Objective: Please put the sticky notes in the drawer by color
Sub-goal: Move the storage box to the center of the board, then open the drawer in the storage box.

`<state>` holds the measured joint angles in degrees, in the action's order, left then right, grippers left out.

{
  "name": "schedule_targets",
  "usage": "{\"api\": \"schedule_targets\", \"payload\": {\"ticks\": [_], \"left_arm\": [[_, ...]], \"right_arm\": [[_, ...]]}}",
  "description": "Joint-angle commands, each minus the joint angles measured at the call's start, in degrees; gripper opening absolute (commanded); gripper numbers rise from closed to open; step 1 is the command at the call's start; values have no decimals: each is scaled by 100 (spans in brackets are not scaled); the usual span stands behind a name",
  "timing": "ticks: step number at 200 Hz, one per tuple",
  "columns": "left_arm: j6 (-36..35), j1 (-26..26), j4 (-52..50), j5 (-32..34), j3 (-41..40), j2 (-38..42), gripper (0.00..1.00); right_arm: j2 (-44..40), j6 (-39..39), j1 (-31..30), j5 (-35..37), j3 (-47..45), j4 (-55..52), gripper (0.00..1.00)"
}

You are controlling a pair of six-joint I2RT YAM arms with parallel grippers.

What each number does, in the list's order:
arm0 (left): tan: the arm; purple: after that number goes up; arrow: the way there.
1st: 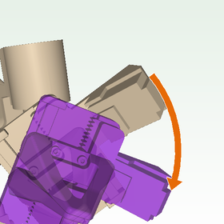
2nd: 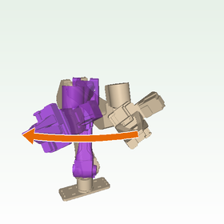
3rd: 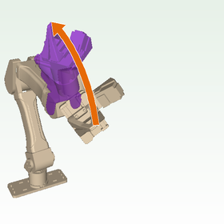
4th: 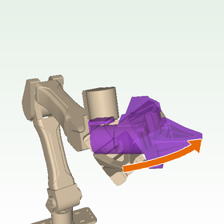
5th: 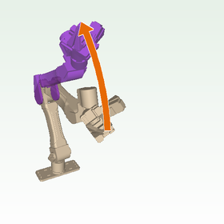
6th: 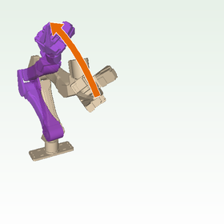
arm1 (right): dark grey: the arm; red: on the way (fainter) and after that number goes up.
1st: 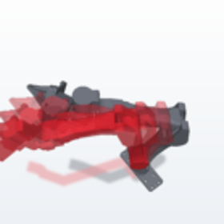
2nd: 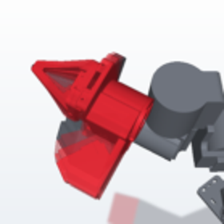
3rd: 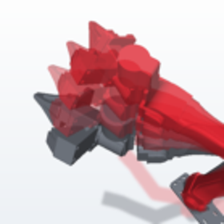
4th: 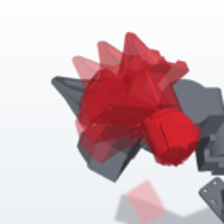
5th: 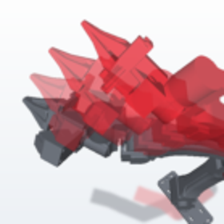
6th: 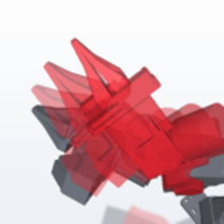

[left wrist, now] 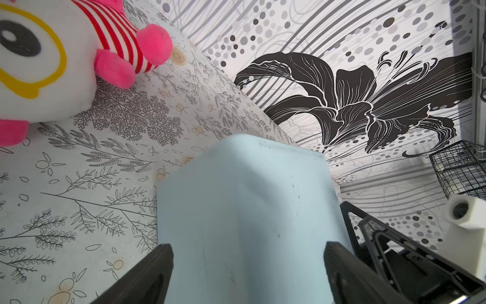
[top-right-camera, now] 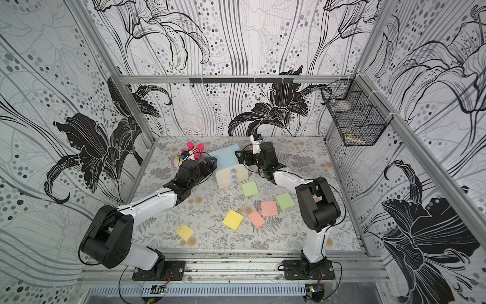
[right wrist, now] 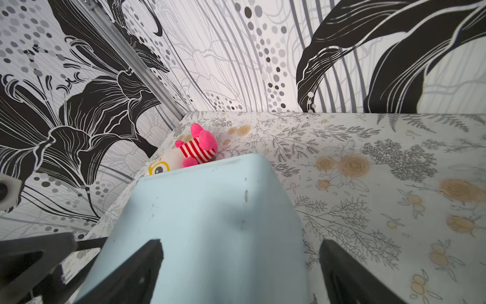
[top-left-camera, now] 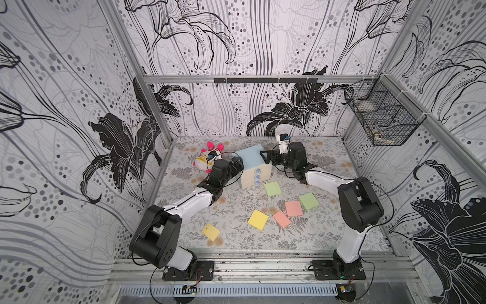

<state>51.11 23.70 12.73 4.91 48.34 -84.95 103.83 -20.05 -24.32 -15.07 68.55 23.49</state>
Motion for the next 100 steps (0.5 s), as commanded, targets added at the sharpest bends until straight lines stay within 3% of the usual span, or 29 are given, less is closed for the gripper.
{"api": "schedule_targets", "payload": {"ticks": [1,100], "left_arm": [[-171,21,2,162,-101,119,95],[-215,25,-29,12,-131,115,95]], "right_arm": [[-634,325,-21,380,-358,-80,99],[-2038,-349,-27,622,-2169,153,99]]}}
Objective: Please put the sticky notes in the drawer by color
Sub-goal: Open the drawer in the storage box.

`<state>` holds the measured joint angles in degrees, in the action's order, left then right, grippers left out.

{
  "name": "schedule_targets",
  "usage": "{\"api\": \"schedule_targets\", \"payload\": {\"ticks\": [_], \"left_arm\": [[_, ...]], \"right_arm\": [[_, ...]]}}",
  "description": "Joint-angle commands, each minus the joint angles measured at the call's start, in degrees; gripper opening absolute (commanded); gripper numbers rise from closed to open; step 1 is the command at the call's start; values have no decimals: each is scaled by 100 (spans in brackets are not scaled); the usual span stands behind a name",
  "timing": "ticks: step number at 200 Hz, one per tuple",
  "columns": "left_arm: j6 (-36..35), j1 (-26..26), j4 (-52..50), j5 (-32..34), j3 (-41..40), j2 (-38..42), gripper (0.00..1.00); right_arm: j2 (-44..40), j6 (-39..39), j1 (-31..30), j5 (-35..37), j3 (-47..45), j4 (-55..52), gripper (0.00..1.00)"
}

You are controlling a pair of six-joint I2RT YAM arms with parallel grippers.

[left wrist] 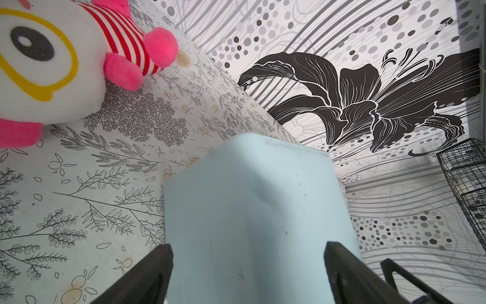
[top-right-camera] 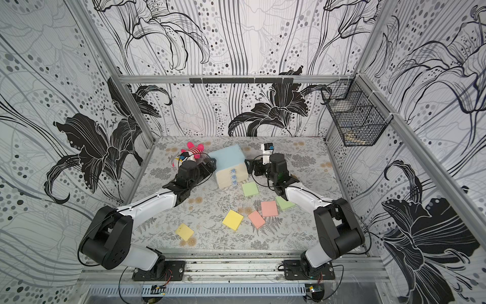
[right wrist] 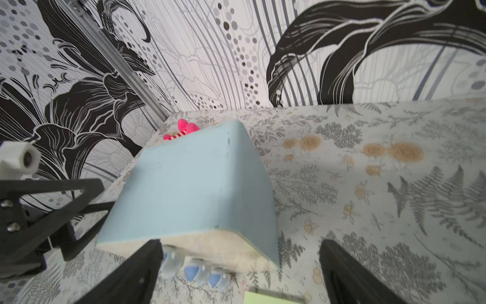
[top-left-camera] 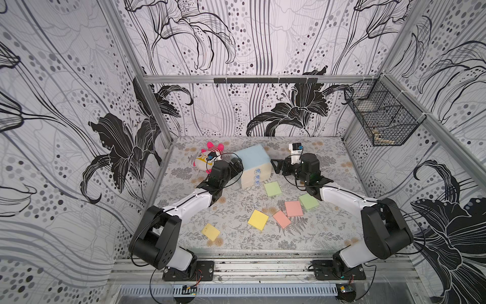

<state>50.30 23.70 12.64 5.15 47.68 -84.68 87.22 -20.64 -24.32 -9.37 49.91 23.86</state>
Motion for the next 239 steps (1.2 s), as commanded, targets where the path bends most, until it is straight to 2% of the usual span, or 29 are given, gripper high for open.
{"api": "schedule_targets", "payload": {"ticks": [1,48,66,78,99,116,140,161,239], "left_arm": [[-130,23,-18,-13,-62,86,95],[-196,25,-43,-136,-17,-31,95],[-218,25,-56,-327,61,-128,91],[-220,20,-84,-517,150,-219,89],[-184,25,-120,-721,261,-380,83],[-111,23,-140,-713,301,-467,74],[-68,29,-209,-686,371,-538,68],[-47,28,-223,-651,391,-565,67],[70,13,-161,-503,547,-735,64]], "right_arm": [[-392,-295,-24,33,-323,122,99],[-577,-587,-246,-277,-948,788,99],[-462,-661,-441,-295,-894,893,85],[-323,-803,-509,-406,-849,1108,81],[47,-862,-639,-531,-514,1149,79],[399,-870,-737,-617,-190,1130,76],[806,-866,-821,-693,194,1098,73],[1228,-880,-836,-809,505,1018,69],[1917,-688,-837,-765,1458,610,62]]}}
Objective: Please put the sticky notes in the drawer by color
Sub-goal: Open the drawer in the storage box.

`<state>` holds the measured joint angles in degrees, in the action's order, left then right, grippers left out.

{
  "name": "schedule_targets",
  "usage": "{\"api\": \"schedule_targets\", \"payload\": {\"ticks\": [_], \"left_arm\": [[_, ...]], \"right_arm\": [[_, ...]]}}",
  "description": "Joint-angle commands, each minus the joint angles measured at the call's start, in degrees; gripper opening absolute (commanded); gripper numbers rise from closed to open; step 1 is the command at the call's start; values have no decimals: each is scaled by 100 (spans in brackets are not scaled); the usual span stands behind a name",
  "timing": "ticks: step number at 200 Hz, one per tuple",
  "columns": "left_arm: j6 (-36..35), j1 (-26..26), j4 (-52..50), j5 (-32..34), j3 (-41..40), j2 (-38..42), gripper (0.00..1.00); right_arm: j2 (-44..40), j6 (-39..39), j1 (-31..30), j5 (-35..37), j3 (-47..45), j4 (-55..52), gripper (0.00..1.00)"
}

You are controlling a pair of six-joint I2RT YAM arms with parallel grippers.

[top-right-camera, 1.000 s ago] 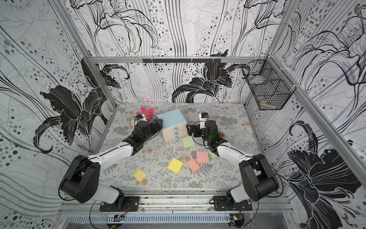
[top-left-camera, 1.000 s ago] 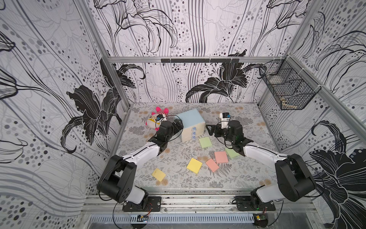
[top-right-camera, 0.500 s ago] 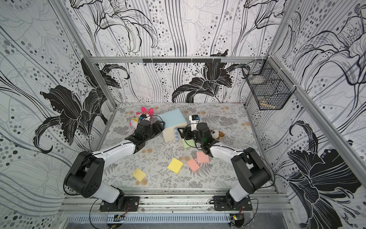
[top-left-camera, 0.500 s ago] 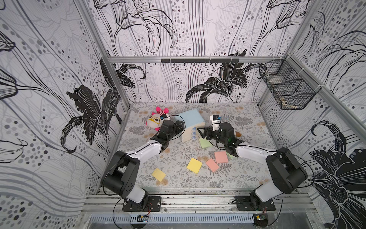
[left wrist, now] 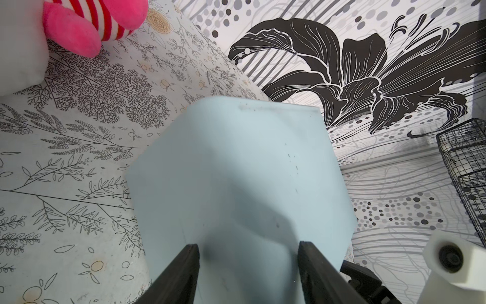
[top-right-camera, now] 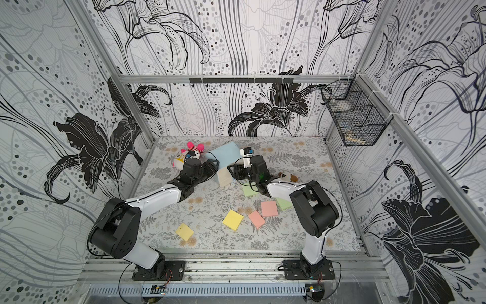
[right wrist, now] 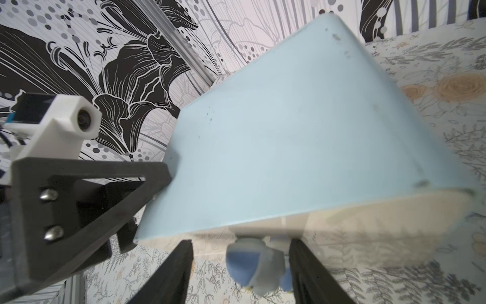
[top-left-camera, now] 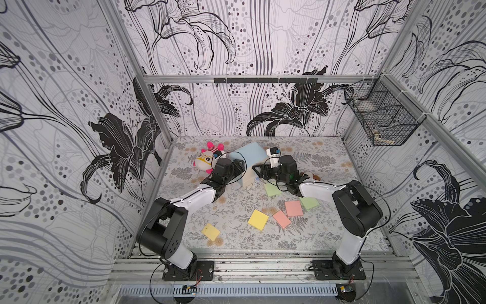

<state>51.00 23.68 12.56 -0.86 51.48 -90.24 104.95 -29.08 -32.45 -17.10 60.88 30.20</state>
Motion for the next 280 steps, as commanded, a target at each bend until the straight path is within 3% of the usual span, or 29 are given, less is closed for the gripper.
{"api": "schedule_targets", "payload": {"ticks": [1,118,280], "left_arm": [[-5,15,-155,106,177,-188,64],[59,-24,-190,147,344,-438,55],[-20,-61,-244,86,426,-537,55]], "right_arm": [[147,156,-20,11,366,-28,62],[246,271,-21,259,510,-426,36],[-838,-80,-16,460,-1188,-192,35]]}}
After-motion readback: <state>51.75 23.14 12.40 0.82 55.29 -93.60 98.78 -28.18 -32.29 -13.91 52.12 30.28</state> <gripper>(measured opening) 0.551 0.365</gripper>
